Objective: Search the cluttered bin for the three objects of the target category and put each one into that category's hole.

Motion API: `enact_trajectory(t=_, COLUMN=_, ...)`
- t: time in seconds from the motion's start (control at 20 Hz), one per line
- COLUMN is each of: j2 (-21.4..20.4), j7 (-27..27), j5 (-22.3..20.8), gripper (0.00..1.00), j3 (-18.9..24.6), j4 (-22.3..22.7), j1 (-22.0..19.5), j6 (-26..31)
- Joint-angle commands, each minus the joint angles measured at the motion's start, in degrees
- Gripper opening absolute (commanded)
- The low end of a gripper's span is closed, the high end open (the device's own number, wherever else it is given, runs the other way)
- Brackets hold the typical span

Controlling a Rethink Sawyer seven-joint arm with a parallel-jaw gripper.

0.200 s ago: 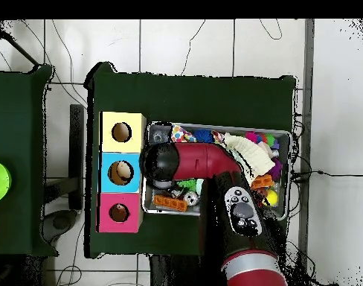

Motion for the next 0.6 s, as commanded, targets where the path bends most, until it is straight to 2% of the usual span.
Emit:
enact_trajectory(t=0.05, j2=-2.27, j7=5.89, j5=-0.28, gripper=0.0, j3=-1.37, j4=-2.15, j1=1.71, j6=7.35)
enact_trajectory(t=0.35, j2=-6.76, j7=7.53, j5=1.57, gripper=0.0, j3=-2.23, j4=3.09, j1=3.5, j6=7.66)
enact_trajectory(t=0.6, j2=-10.12, j7=9.27, j5=3.32, gripper=0.0, j3=-3.39, j4=5.32, j1=5.76, j6=9.83)
